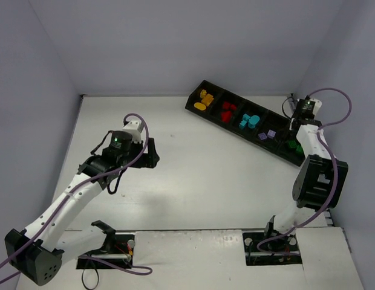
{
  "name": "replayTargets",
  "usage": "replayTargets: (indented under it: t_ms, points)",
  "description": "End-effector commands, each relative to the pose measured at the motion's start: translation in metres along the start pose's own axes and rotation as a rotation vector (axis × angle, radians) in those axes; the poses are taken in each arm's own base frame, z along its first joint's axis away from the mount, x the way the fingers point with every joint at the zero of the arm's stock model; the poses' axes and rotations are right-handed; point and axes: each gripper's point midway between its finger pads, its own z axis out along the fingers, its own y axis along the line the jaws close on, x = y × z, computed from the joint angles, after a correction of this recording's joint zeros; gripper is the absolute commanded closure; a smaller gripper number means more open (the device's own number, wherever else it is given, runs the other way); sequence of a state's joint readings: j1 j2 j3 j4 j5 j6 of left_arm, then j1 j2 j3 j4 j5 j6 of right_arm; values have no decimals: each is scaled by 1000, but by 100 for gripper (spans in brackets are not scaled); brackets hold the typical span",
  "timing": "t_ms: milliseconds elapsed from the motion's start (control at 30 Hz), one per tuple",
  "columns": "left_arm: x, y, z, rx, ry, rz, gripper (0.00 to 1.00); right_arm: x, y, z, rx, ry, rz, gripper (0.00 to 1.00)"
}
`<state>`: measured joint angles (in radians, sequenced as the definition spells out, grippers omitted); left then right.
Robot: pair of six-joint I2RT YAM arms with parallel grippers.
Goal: Sort the legos into containers by color
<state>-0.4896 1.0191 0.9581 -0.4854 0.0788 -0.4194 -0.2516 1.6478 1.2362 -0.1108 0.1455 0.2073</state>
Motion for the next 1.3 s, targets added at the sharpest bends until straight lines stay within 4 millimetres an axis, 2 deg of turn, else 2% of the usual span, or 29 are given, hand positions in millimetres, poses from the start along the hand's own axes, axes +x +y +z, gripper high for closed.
replayTargets:
  t_ms: [0, 67, 100, 200, 267, 367, 467, 500, 567, 600, 633, 667, 733, 767, 833, 867, 933, 967, 1033, 1067, 1267]
  points:
    - [-7, 1, -3, -23, -16, -72, 21, -22, -9, 4, 54, -58, 35, 91]
    - [-7, 1, -4, -21, -16, -81, 21, -18, -11, 7, 64, -48, 38, 81]
    - [-6, 1, -4, -24, -13, -84, 21, -16, -12, 9, 67, -41, 37, 59]
    - [-5, 3, -6, -36, -5, -92, 21, -11, -18, 10, 93, -33, 37, 38]
    - [-5, 3, -7, -41, -2, -91, 21, -11, -17, 10, 83, -32, 40, 33]
    - [-6, 6, -10, -58, -1, -88, 21, -21, -7, 0, 23, -54, 46, 25]
    - [-13, 8, -18, -67, -11, -90, 21, -40, 11, -24, -86, -107, 47, 21]
    - [-13, 9, -20, -74, -5, -89, 21, -52, 17, -41, -127, -149, 45, 17]
    - [-15, 12, -28, -93, -6, -89, 21, -63, 33, -63, -199, -200, 22, 11]
    - [-23, 10, -34, -87, -27, -91, 21, -75, 42, -88, -269, -251, 14, 1]
    - [-26, 11, -38, -93, -35, -89, 21, -79, 49, -103, -302, -282, 6, 0]
    - [-27, 15, -45, -116, -41, -88, 21, -89, 50, -129, -335, -342, 8, 0]
    - [-42, 18, -61, -138, -90, -83, 21, -97, 58, -162, -408, -407, 4, 0]
    - [-43, 24, -68, -168, -96, -81, 21, -104, 56, -192, -447, -472, 4, 0]
    - [-54, 25, -85, -177, -149, -75, 21, -107, 60, -225, -530, -532, -2, 0]
    - [-55, 28, -92, -191, -160, -74, 21, -110, 55, -253, -556, -592, 7, 0]
    - [-65, 32, -113, -210, -223, -76, 21, -103, 50, -270, -553, -619, 5, 0]
    - [-67, 34, -120, -219, -240, -79, 21, -100, 51, -293, -586, -661, 1, 0]
    - [-76, 36, -142, -228, -312, -88, 21, -90, 48, -306, -609, -668, 17, 0]
    - [-78, 37, -150, -231, -335, -93, 21, -86, 44, -324, -628, -701, 26, 0]
    - [-88, 48, -192, -267, -465, -83, 21, -73, 29, -360, -638, -750, 24, 0]
